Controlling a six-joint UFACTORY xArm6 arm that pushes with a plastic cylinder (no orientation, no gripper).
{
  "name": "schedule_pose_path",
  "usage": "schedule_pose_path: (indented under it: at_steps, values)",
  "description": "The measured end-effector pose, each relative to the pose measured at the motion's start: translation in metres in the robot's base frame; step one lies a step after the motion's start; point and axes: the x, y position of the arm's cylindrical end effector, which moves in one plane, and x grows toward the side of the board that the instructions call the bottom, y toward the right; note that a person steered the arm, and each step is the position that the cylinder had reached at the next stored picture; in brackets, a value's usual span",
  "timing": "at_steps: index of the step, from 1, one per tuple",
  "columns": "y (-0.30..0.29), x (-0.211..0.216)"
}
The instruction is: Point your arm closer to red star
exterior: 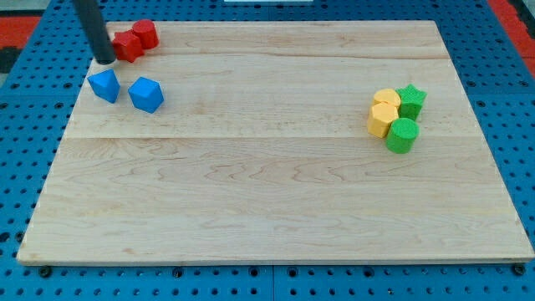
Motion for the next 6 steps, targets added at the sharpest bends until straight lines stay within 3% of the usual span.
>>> schedule_pose_path:
  at_steps: [1,2,3,4,6]
  values:
    - [0.014,0.054]
    - [0.040,0.053]
    - [-0.028,0.019]
    - [-0.038,0.013]
    - [-0.020,-0.047]
